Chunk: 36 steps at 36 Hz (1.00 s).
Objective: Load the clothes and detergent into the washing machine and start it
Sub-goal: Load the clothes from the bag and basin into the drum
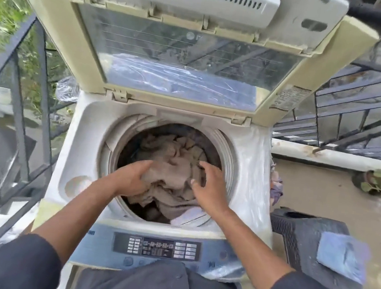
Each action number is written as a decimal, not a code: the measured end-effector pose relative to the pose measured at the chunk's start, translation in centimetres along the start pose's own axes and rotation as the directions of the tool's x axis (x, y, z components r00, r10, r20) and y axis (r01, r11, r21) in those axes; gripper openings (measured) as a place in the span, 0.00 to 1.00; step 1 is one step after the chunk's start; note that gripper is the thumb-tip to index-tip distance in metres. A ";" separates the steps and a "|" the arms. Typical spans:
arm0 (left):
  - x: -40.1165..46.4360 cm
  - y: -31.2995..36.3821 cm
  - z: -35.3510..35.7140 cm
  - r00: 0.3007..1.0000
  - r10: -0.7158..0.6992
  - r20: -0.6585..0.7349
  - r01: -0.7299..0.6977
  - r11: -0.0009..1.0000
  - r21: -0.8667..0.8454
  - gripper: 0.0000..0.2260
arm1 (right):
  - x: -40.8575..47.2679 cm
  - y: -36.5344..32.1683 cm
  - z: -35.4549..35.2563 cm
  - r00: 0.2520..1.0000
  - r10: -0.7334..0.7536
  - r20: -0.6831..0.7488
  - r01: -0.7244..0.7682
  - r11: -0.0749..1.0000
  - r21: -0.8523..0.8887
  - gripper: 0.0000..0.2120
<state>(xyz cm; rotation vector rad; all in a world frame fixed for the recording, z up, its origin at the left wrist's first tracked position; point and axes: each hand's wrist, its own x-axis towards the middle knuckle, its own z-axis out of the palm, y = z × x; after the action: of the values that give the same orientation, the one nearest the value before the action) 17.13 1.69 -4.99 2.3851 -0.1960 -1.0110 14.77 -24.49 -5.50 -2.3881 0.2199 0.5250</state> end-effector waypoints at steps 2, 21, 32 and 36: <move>0.8 0.1 0.9 0.999 -0.014 0.030 0.014 1.000 -0.014 0.33 | 0.4 0.0 0.9 0.994 -0.077 0.075 0.082 0.994 -0.071 0.26; 6.9 -1.3 6.7 0.936 -0.320 0.148 0.296 0.941 0.163 0.40 | 4.9 0.2 5.5 0.862 0.041 0.505 0.248 0.835 -0.491 0.40; 6.8 0.0 9.9 0.743 -0.259 0.617 0.280 0.958 0.066 0.20 | 6.5 1.7 8.3 0.826 0.029 0.563 0.335 0.778 -0.532 0.51; 6.9 0.4 10.4 0.660 -0.223 0.717 0.335 0.942 -0.015 0.08 | 6.7 2.7 9.3 0.777 0.097 0.621 0.369 0.730 -0.575 0.46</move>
<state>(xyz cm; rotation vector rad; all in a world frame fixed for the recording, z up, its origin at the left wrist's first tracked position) 14.74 -5.33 -15.09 1.7986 -0.0143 -2.0021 17.18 -20.60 -16.32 -2.6903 -0.5605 1.4904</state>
